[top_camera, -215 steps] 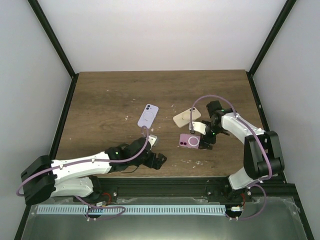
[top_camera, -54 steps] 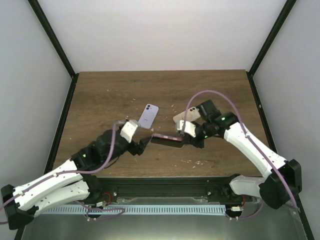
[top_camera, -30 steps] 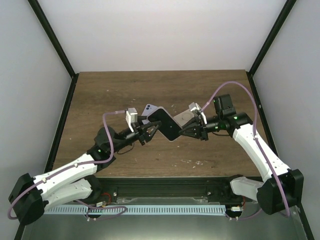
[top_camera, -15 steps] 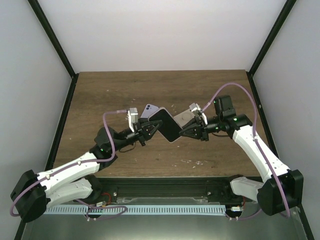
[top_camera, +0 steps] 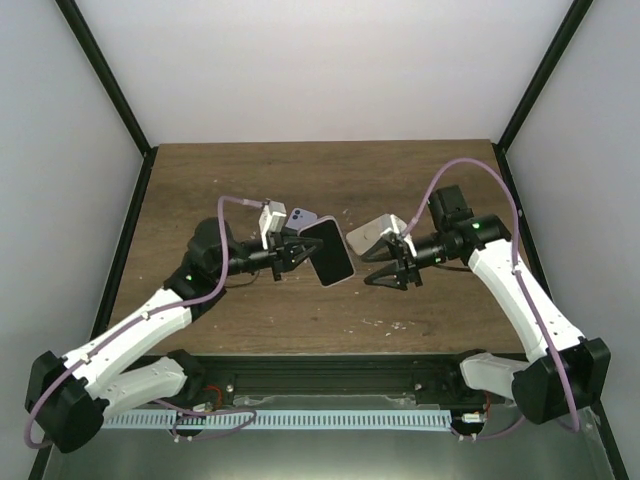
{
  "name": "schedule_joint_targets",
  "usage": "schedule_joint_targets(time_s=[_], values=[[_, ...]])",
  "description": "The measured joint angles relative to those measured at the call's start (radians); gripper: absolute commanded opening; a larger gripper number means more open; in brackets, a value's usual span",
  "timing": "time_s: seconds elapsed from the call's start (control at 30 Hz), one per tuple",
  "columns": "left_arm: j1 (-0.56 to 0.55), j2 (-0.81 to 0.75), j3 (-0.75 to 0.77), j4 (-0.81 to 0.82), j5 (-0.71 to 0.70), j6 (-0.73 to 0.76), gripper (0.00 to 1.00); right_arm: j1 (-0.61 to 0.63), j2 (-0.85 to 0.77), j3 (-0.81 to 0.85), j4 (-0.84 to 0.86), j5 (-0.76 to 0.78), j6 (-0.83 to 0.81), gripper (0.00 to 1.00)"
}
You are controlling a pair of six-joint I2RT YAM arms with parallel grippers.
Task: Take the phone out of the phone case
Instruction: Adjust the phone, then remove the phone case from the phone.
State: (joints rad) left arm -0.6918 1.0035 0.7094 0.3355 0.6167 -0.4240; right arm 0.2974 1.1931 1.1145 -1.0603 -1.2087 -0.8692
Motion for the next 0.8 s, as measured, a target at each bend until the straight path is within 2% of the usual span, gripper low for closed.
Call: schedule_joint_targets(time_s=[0.13, 0.3, 0.47, 0.67, 0.8], values=[[0.038, 0.02, 0.078, -0.17, 0.146, 0.075, 0.0, 0.031, -0.001, 0.018, -0.083, 0.118, -0.121, 0.56], [0.045, 0.077, 0.105, -0.252, 0.308, 0.121, 0.0, 0.14, -0.006, 0.018, -0.088, 0.258, -0.147, 0.49], [0.062, 0.106, 0.084, -0.239, 0.396, 0.113, 0.0, 0.251, -0.01, 0.011, -0.054, 0.34, -0.124, 0.47], [0.106, 0.103, 0.04, -0.16, 0.428, 0.071, 0.0, 0.356, -0.01, -0.033, -0.011, 0.384, -0.065, 0.46], [0.109, 0.102, 0.032, -0.134, 0.45, 0.048, 0.0, 0.387, -0.01, -0.041, 0.018, 0.398, -0.028, 0.39]])
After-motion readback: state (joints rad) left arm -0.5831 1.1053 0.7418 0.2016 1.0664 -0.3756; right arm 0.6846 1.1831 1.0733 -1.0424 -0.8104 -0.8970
